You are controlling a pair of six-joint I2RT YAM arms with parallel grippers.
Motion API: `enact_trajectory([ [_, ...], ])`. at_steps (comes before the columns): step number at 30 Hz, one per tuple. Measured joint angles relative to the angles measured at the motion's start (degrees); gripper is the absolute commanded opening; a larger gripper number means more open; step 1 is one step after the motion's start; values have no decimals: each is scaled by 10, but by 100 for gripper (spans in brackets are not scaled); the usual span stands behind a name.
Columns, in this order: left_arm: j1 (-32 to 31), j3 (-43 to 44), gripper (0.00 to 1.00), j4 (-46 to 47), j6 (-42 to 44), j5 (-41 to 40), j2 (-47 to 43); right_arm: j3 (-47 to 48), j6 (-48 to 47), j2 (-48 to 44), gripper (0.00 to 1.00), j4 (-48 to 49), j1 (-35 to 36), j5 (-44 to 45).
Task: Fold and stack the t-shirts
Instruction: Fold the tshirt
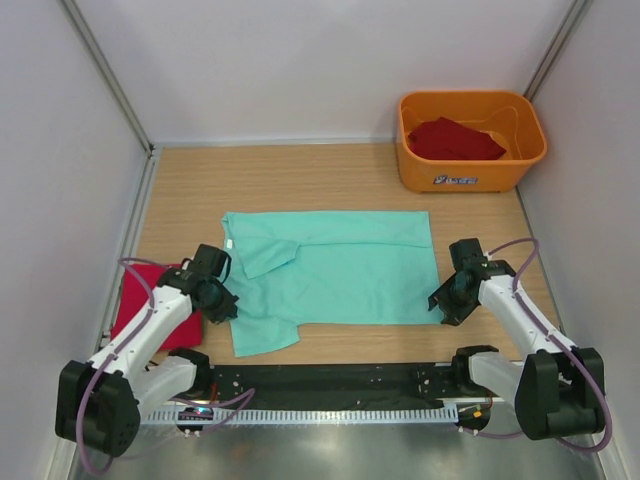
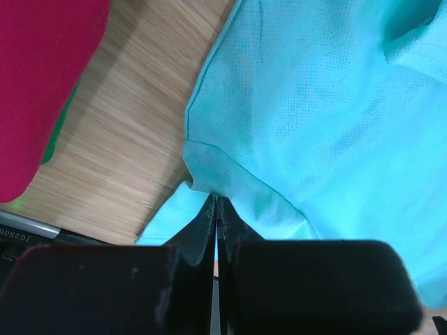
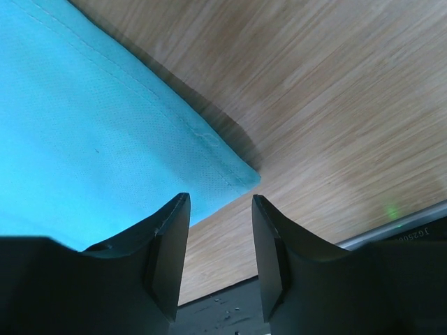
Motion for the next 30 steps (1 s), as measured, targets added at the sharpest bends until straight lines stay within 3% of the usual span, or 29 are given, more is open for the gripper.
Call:
enact_trajectory([
  [8, 0, 21, 0, -12, 9, 2, -7, -21, 18, 9, 42, 9, 0, -2],
  [9, 0, 24, 5, -15, 10, 2, -8, -25, 19, 10, 42, 11, 0, -3],
  [10, 0, 27, 23, -19, 11, 1, -8, -27, 21, 12, 42, 12, 0, -4],
  [11, 0, 28, 28, -23, 14, 0, -8, -28, 21, 13, 42, 13, 0, -4],
  [25, 0, -16, 44, -24, 5, -1, 44, -28, 21, 14, 43, 17, 0, -9],
  [30, 0, -27, 45, -10, 5, -4, 36, -31, 21, 14, 43, 20, 0, -9],
])
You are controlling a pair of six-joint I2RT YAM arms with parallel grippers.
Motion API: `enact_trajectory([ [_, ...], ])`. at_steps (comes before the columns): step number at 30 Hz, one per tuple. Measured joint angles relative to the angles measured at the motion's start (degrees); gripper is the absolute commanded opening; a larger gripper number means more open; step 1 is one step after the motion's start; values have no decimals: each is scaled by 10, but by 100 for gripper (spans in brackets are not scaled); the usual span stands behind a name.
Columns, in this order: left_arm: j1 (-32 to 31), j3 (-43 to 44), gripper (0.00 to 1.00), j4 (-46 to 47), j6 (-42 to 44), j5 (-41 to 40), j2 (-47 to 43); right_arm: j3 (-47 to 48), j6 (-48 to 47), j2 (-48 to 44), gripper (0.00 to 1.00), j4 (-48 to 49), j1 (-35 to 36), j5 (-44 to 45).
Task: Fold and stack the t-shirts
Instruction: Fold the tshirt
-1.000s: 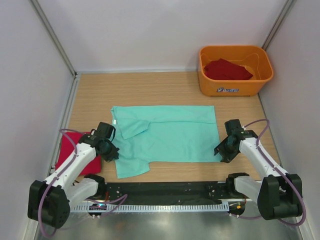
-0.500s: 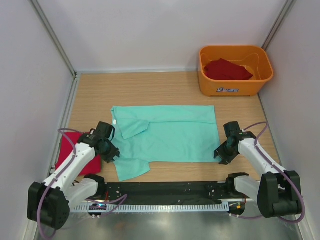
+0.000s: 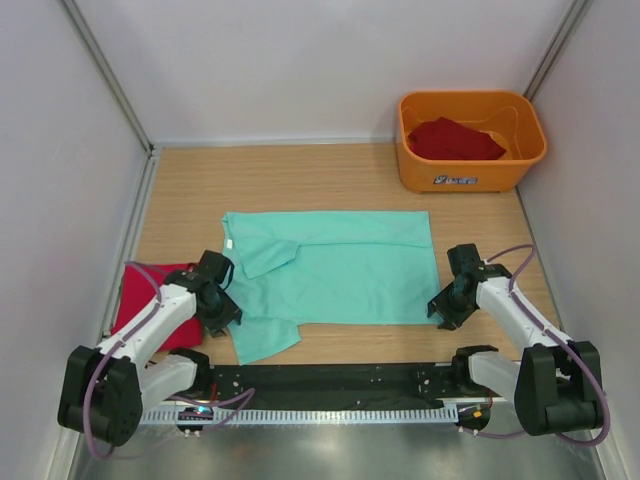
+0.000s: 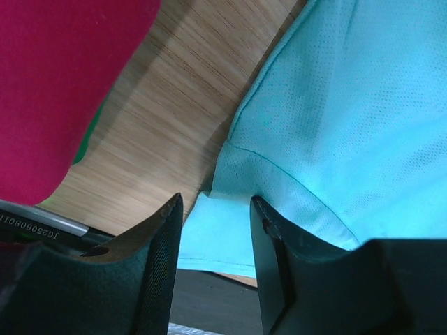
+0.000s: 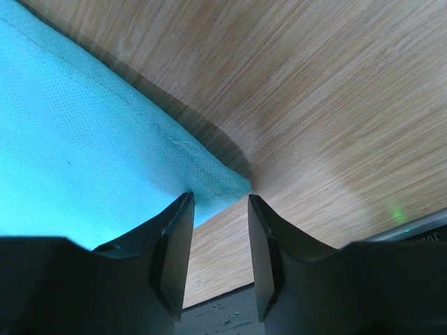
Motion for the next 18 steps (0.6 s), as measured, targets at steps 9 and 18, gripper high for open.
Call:
enact_trajectory([
  [9, 0, -15, 21, 34, -4, 0, 33, -11, 4, 12, 31, 15, 0, 0],
  [18, 0, -15, 0, 40, 4, -1, 29, -15, 8, 14, 5, 24, -1, -9],
])
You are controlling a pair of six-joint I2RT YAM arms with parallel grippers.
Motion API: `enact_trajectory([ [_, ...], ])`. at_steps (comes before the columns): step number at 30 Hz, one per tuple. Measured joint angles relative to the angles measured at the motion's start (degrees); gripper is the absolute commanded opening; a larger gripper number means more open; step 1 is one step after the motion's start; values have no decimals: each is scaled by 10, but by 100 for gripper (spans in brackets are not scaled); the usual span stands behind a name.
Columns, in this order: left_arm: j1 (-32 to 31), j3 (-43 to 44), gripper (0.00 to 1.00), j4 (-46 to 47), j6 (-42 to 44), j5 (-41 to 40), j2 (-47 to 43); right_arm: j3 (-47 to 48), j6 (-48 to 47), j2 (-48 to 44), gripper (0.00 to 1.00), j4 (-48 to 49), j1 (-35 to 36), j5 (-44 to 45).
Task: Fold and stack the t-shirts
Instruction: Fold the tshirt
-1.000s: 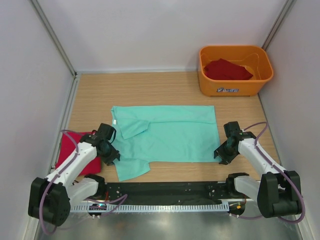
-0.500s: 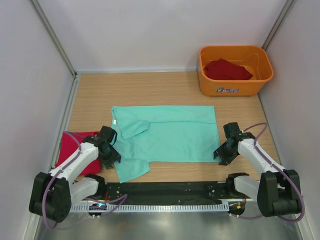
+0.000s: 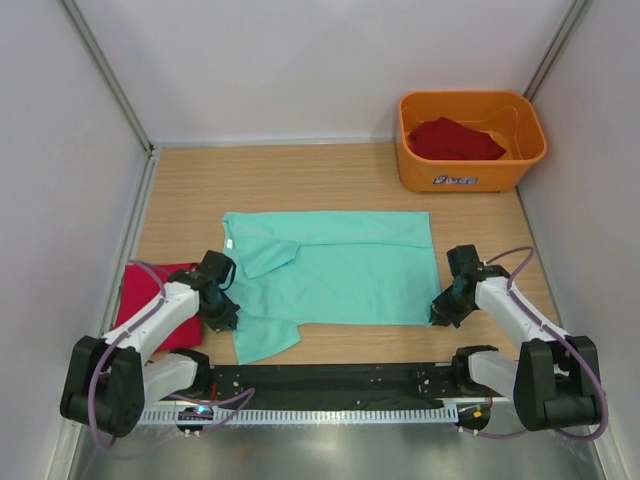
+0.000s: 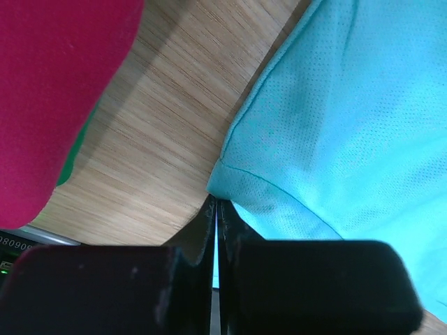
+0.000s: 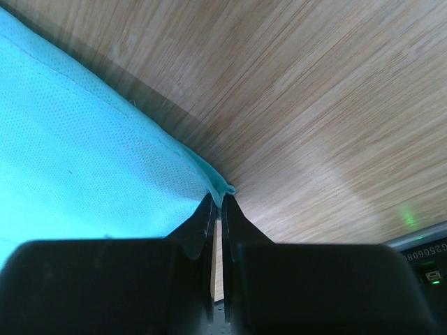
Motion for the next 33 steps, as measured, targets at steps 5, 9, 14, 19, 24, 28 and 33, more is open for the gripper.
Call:
enact_trajectory([
  [5, 0, 0, 0, -4, 0, 0, -31, 0, -2, -1, 1, 2, 0, -2],
  [9, 0, 12, 0, -25, 0, 0, -59, -3, -5, -7, 1, 3, 0, -3],
  [14, 0, 45, 0, -45, 4, 0, -74, -3, -19, -13, 1, 0, 0, -8],
  [19, 0, 81, 0, -54, 17, -5, -75, 30, -45, -19, 2, -20, 0, 0],
  [24, 0, 129, 0, -62, 34, -16, -67, 65, -74, -10, 1, -20, 0, 2],
  [28, 0, 179, 0, -63, 50, -30, -46, 99, -102, 22, 1, -17, 0, 4],
  [33, 0, 232, 0, -58, 74, -48, -5, 140, -140, 77, 2, 9, 0, -13],
])
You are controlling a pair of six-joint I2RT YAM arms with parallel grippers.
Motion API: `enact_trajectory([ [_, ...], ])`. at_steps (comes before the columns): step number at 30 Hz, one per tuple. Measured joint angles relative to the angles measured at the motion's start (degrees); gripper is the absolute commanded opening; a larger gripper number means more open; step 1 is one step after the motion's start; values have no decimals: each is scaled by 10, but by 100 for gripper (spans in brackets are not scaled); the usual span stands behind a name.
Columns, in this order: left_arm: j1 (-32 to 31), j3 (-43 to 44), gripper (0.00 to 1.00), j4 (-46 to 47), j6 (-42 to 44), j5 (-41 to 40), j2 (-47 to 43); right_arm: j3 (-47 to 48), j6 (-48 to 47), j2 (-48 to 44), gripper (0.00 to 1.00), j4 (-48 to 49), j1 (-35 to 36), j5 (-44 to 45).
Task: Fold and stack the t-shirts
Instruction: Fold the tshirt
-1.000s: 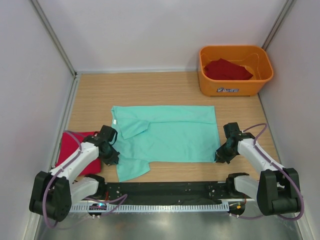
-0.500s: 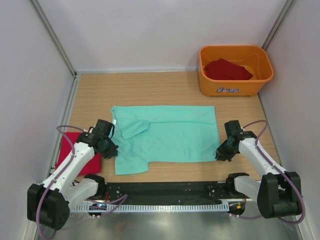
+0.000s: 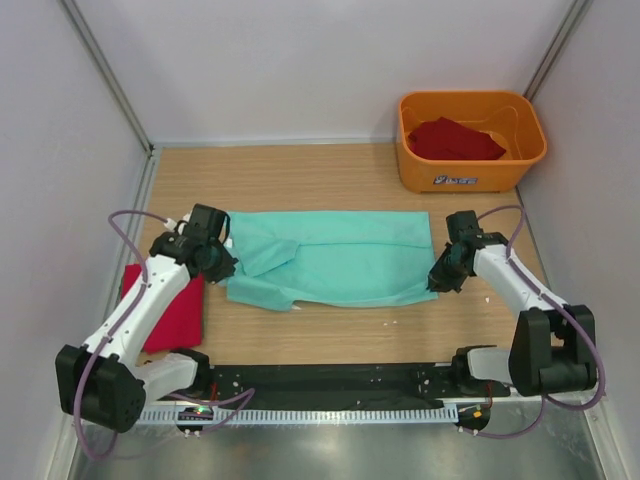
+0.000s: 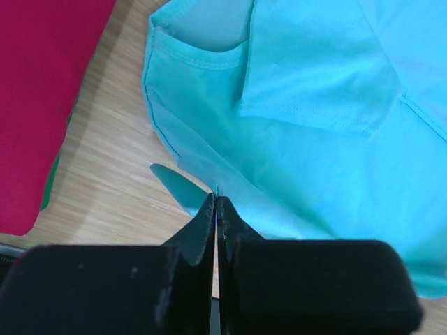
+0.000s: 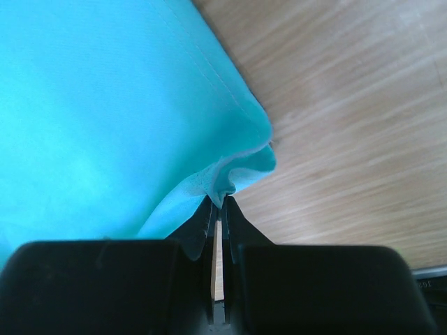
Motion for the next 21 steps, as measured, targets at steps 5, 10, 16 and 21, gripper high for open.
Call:
enact_trajectory([
  [5, 0, 24, 0, 11, 19, -6, 54, 47, -33, 66, 2, 20, 0, -14],
  [10, 17, 50, 0, 25, 38, -6, 104, 113, -59, 132, 2, 29, 0, -18],
  [16, 52, 83, 0, 48, 61, 2, 154, 155, -76, 182, 2, 45, -6, -18],
  [21, 62, 115, 0, 57, 79, 14, 202, 167, -84, 211, 2, 45, -19, -21],
])
